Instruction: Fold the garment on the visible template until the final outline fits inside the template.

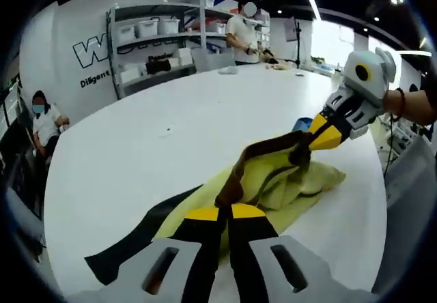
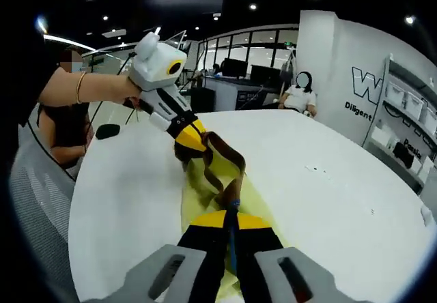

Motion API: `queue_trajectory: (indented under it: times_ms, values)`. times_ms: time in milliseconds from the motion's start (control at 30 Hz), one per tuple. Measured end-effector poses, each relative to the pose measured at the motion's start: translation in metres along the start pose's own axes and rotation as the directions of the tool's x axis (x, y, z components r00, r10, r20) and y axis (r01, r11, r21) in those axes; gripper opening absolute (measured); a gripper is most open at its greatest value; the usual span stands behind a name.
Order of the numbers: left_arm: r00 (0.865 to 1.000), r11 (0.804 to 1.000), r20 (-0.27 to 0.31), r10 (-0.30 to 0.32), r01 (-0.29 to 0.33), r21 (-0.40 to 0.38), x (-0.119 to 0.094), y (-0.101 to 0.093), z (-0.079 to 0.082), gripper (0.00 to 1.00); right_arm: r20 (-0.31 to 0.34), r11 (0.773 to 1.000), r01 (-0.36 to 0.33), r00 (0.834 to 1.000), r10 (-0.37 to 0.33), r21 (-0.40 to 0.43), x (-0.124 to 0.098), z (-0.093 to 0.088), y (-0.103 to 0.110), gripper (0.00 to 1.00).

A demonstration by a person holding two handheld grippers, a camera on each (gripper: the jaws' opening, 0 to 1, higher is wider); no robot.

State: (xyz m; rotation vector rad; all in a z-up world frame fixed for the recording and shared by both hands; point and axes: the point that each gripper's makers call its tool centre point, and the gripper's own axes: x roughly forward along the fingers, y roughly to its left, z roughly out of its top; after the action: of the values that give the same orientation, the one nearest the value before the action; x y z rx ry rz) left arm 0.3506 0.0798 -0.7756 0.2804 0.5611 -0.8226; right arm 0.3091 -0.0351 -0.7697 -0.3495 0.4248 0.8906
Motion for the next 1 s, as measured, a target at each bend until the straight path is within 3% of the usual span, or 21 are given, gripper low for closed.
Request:
queue_trajectory:
  times_ms: [33,233,467,667,1000]
  values:
    - [1.000,1.000,0.013,0.007,-0.007,0.003,0.001,0.002,0.009,0.05,0.010,1.000,0.016,1.000,-0.016,0.001,0.000,0.006,-0.009,0.00]
    - [1.000,0.999,0.007,0.025,-0.026,0.035,0.009,0.010,0.026,0.05,0.033,0.997,0.074,0.997,-0.074,0.006,0.003,0.023,-0.041,0.00]
    - [0.994,0.994,0.010,0.104,-0.104,0.021,0.020,0.034,0.046,0.05,0.023,0.994,0.103,0.994,-0.102,-0.032,0.010,0.036,-0.069,0.00]
    - [0.988,0.988,0.005,0.152,-0.152,0.011,0.034,0.052,0.061,0.05,-0.016,0.986,0.158,0.987,-0.159,-0.051,0.023,0.038,-0.108,0.00]
    - [0.980,0.981,-0.034,0.195,-0.194,0.011,0.071,0.081,0.072,0.05,-0.065,0.980,0.185,0.980,-0.190,-0.069,0.046,0.033,-0.146,0.00]
